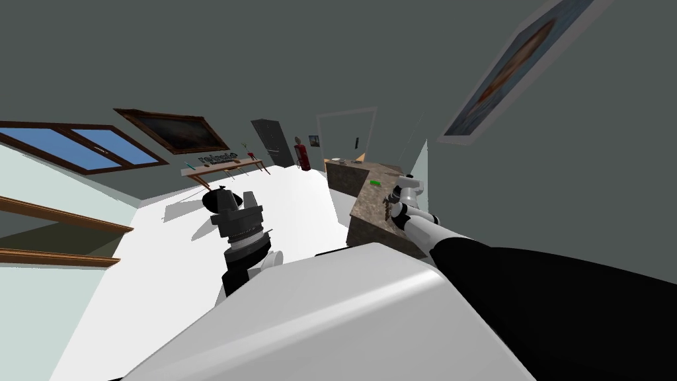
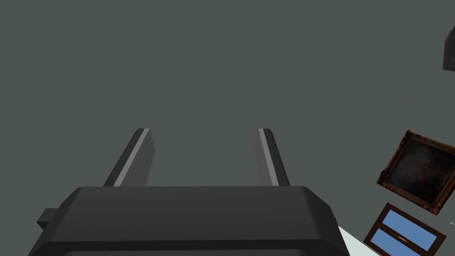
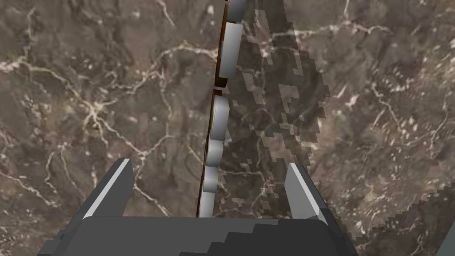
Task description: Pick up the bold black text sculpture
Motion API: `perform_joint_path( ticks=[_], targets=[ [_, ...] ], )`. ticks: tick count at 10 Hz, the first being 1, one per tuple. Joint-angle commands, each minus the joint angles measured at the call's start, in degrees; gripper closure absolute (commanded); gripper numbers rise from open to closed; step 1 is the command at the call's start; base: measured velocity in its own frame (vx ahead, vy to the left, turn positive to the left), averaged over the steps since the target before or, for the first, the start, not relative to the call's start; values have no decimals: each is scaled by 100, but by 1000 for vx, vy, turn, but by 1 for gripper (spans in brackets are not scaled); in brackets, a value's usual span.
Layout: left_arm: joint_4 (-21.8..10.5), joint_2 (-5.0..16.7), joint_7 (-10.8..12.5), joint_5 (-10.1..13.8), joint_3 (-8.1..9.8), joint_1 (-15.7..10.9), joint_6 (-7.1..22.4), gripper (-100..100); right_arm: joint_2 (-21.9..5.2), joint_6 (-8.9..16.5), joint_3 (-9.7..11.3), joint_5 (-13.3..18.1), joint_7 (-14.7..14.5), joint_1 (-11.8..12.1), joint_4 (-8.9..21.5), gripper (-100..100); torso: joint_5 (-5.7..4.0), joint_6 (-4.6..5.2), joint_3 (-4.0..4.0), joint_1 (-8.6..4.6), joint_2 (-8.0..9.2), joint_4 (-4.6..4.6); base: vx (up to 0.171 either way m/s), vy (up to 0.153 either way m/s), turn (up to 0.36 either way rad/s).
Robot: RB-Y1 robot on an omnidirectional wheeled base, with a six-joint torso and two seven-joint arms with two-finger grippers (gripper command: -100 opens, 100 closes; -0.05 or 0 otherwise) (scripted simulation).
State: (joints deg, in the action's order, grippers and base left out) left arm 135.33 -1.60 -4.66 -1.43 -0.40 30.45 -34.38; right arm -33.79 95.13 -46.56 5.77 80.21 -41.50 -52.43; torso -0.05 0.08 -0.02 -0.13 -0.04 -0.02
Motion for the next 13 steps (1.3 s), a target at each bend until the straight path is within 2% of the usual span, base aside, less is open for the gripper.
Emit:
perform_joint_path(
  ticks=[1, 2, 3, 6, 7, 8, 9, 11, 12, 13],
  targets=[
    [0, 0, 0, 0, 0, 0, 0, 0, -45, 286, -75, 58, 219, -171, 220, -100, 0, 0, 0, 0, 0, 0, 13, -50, -20],
    [0, 0, 0, 0, 0, 0, 0, 0, -62, 442, -113, 93, 332, -260, 323, -100, -1, 0, -1, -5, -2, 0, 17, -63, -17],
    [0, 0, 0, 0, 0, 0, 0, 0, -62, 457, -113, 93, 332, -260, 323, -100, -2, 1, -2, -10, -3, -1, 20, -43, -2],
    [0, 0, 0, 0, 0, 0, 0, 0, -91, 742, -179, 159, 541, -424, 508, -100, 0, -1, -3, 5, -3, -2, 14, -18, -4],
    [0, 0, 0, 0, 0, 0, 0, 0, -106, 649, -169, 147, 498, -408, 538, -100, 1, -1, 1, 11, 2, 0, 0, 0, 0],
    [0, 0, 0, 0, 0, 0, 0, 0, -104, 664, -171, 149, 512, -411, 542, 0, 2, 0, 2, 13, 3, 0, 0, 0, 0],
    [0, 0, 0, 0, 0, 0, 0, 0, -44, 496, -180, 113, 473, -312, 600, -100, 2, 0, 2, 13, 4, 0, 13, 15, -45],
    [0, -1, 0, 0, 0, 0, 0, 0, 5, 363, -188, 86, 443, -233, 647, -100, 3, 2, -2, 21, -2, -1, 20, 24, -71],
    [0, 0, 0, 0, 0, 0, 0, 0, 2, 442, -189, 91, 443, -240, 585, -100, 4, 0, -2, 20, -2, -1, 4, 6, -8],
    [0, 0, 0, 0, 0, 0, 0, 0, 2, 420, -188, 91, 443, -239, 597, 100, 3, -1, 0, 17, 1, 0, 0, 0, 0]
  ],
)
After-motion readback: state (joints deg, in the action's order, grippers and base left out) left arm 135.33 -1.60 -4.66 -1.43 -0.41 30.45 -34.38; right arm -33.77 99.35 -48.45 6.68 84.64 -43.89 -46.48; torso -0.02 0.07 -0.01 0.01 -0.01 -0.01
